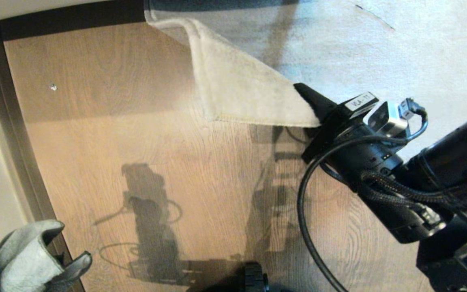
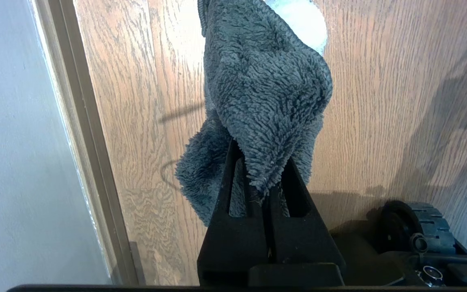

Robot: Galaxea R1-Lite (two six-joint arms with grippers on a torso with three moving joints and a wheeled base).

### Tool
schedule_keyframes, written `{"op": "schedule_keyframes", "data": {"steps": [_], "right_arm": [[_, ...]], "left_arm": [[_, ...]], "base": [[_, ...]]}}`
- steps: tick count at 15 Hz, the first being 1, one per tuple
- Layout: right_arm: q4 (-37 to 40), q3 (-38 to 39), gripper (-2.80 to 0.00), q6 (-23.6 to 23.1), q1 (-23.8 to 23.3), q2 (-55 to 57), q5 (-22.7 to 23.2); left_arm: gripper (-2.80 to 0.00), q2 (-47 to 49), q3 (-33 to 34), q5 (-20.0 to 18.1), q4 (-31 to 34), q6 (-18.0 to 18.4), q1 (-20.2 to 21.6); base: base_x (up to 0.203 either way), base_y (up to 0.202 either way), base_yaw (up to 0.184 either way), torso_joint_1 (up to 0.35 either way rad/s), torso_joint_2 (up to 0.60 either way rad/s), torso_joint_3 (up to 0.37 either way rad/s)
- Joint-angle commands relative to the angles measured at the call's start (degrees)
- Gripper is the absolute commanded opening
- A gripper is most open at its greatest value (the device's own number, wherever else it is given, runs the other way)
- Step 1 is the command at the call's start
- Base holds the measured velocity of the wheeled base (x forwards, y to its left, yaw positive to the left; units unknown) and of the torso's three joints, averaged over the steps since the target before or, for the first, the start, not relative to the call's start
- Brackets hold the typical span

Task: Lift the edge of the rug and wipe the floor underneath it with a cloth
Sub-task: Lay down the carpet

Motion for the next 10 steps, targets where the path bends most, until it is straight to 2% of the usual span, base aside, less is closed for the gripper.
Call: {"op": "schedule_keyframes", "data": {"steps": [1, 4, 5, 10], "right_arm": [[-2.5, -0.06, -2.8, 0.35, 1.47, 2.85, -0.12], [-2.5, -0.11, -2.8, 0.41, 3.13, 4.01, -0.15], [-2.5, 0.01, 0.0, 0.43, 3.51, 4.3, -0.13], [-2.5, 0.59, 0.0, 0.94, 4.78, 7.41, -0.07]], "left_arm": [[-2.8, -0.07, 0.0, 0.03, -0.02, -0.04, 0.0], [-2.8, -0.07, 0.0, 0.03, -0.02, -0.04, 0.0], [-2.8, -0.07, 0.0, 0.03, -0.02, -0.04, 0.0], [-2.8, -0.07, 0.0, 0.03, -0.02, -0.04, 0.0]], "base": [[0.0, 0.0, 0.0, 0.0, 0.0, 0.0], [0.0, 0.0, 0.0, 0.0, 0.0, 0.0], [0.0, 0.0, 0.0, 0.0, 0.0, 0.0], [0.0, 0.0, 0.0, 0.0, 0.0, 0.0]]}}
